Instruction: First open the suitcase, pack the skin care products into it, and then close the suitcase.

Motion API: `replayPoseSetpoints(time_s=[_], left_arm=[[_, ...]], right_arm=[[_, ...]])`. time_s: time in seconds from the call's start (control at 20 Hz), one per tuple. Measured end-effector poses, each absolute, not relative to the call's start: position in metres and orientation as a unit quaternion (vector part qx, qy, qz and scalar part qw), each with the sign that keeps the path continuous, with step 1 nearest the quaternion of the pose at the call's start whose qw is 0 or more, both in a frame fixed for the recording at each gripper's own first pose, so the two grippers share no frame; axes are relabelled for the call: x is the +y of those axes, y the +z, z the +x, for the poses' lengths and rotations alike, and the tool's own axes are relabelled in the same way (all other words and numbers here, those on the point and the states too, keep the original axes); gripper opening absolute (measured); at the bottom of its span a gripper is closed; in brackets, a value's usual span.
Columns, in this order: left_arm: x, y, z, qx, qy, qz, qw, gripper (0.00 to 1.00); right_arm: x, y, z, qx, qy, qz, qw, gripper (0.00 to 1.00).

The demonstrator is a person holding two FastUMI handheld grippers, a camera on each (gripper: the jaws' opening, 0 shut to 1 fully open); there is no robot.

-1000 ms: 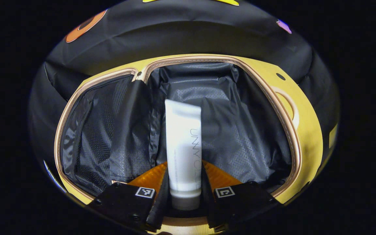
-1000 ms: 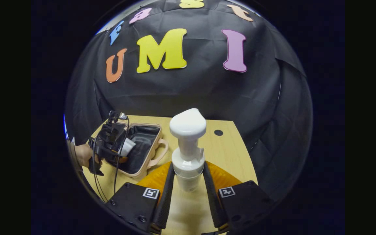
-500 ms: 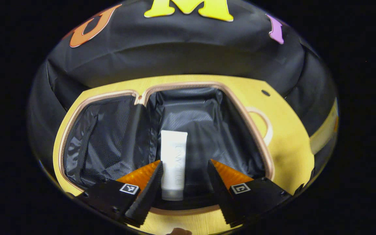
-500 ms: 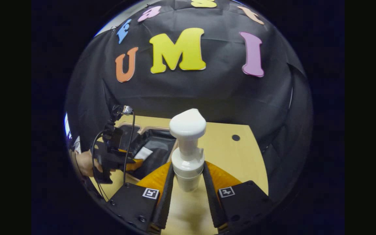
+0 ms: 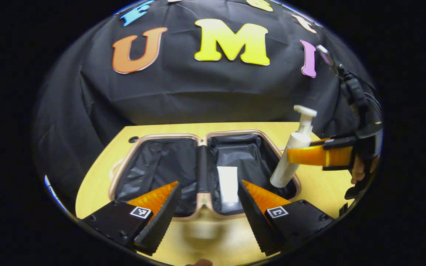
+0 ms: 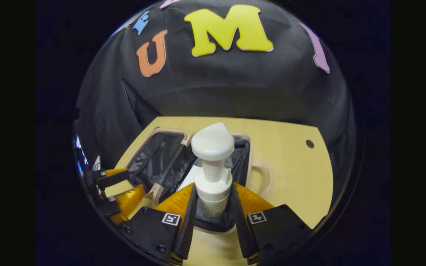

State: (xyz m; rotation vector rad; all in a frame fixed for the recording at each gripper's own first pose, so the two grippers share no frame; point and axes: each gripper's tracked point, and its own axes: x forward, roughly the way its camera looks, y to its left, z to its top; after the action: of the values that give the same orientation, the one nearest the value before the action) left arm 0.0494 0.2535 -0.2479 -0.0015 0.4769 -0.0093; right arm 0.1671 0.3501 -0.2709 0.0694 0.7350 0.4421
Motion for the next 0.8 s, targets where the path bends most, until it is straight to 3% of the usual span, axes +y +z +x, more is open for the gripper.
replayPoseSetpoints(time_s=[0.3, 0.8], left_arm=[[0.333, -0.245, 0.017, 0.198, 0.047, 0.004, 0.979, 0.97], [0.415, -0.263, 0.006, 0.202, 0.113, -0.063, 0.971, 0.97]], right_arm=[[0.371, -0.311, 0.158, 0.415, 0.194, 0.031, 0.888, 0.49], [0.395, -0.334, 0.214, 0.438, 0.129, 0.035, 0.889, 0.49]])
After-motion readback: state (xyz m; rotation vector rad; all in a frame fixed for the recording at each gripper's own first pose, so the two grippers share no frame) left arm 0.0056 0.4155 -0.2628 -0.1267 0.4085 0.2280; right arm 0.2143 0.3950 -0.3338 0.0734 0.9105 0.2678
